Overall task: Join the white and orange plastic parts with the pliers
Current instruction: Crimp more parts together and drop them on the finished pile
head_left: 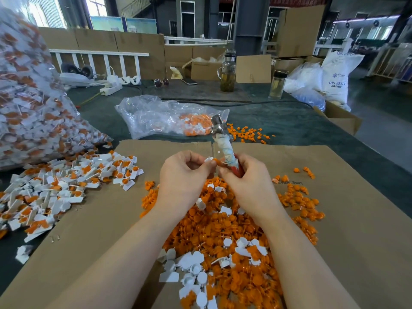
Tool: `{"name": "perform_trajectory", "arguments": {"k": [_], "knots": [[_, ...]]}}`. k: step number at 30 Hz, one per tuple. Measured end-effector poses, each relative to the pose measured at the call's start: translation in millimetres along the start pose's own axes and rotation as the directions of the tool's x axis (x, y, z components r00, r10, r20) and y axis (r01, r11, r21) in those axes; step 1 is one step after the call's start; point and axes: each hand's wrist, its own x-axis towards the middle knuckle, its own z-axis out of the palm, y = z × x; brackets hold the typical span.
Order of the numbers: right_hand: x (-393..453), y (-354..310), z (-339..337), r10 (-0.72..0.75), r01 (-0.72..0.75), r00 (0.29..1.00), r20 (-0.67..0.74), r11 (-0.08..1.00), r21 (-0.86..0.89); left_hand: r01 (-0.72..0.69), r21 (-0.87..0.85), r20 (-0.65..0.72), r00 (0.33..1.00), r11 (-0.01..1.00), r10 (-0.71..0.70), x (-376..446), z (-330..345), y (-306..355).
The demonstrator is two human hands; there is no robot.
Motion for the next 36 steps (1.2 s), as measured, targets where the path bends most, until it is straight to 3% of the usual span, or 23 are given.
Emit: {"name": "perform_trajectory", "arguments": {"k": [4, 9, 15, 22, 36], "knots": [[-1, -1, -14, 0.065, -0.083, 0.985, 0.16, 0.991, 0.108, -0.006, -0.038, -0.022, 1.0, 0.999, 0.005, 3, -1, -2], [-1, 1, -28, 0.177, -0.194, 0.939, 0.295, 0.98, 0.03, -0.017, -0.126, -0.038, 0.999, 0.992, 0.012, 6, -5, -4], [-1, -1, -31, 0.233, -0.22, 0.873, 0.428, 0.972, -0.081, -0.023, -0.232, -0.044, 0.999, 0.972, 0.014, 8, -7, -4], [-2, 1, -31, 0.22, -0.225, 0.844, 0.489, 0.973, -0.049, -0.06, -0.246, -0.028, 0.998, 0.967, 0.055, 6, -7, -1], [-4, -6, -20, 0.145, -0.103, 0.896, 0.42, 0.987, -0.122, -0.041, -0.334, -0.022, 0.999, 0.941, 0.036, 10, -10, -3]]}}
